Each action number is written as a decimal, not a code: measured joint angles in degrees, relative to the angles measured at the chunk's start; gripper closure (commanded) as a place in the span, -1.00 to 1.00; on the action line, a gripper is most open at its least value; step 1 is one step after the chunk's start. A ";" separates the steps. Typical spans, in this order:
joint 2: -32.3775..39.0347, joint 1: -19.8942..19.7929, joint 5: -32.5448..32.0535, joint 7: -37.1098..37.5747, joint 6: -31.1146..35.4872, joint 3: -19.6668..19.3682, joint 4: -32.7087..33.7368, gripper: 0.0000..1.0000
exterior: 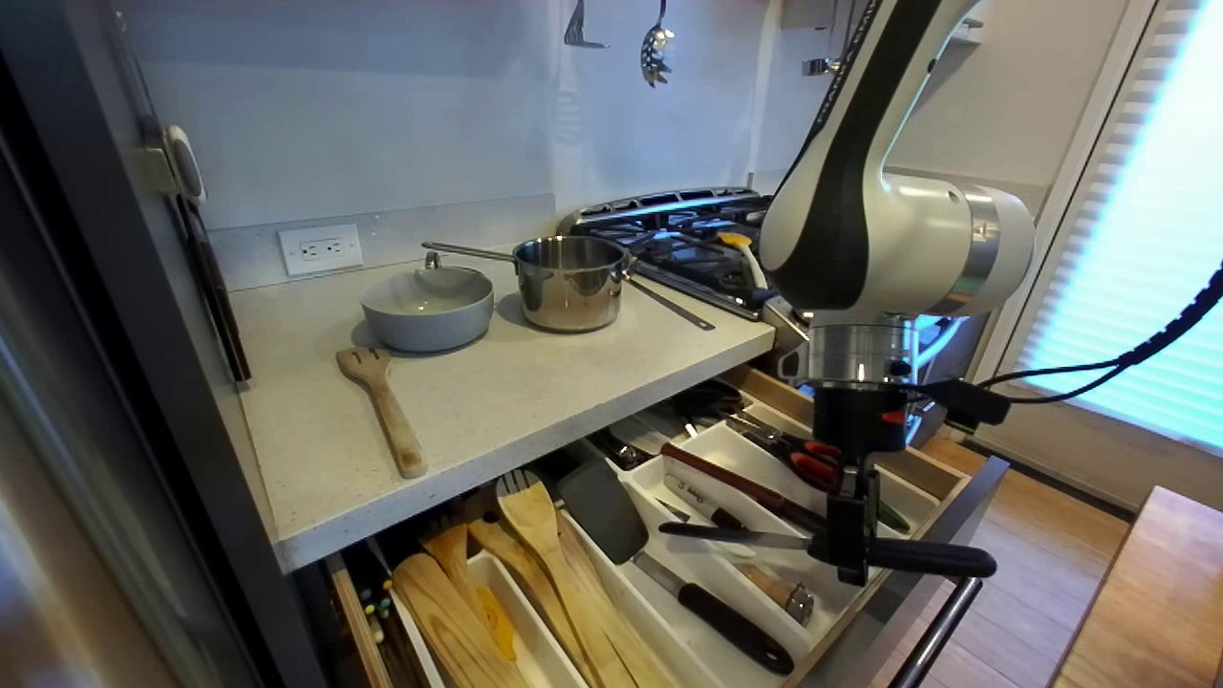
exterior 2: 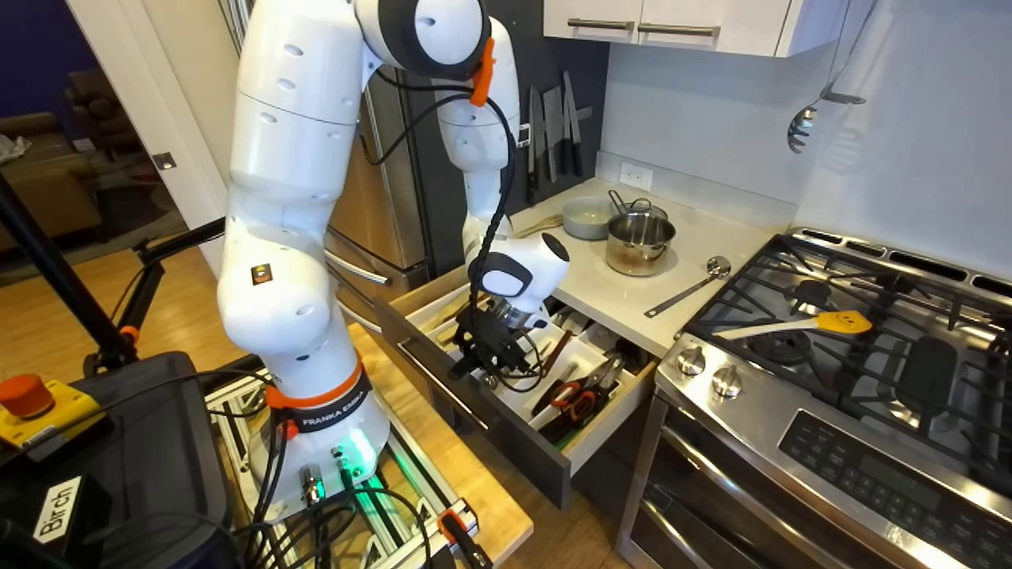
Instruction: Remove the straight spatula from the pot and put it in the open drawer.
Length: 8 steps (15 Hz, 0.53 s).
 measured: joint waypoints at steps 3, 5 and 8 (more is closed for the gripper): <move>1.81 -1.63 1.68 0.00 0.00 0.05 3.28 0.95; 2.34 -2.04 2.63 0.00 0.29 0.22 5.19 0.95; 2.65 -2.00 2.93 0.42 1.05 0.47 7.22 0.95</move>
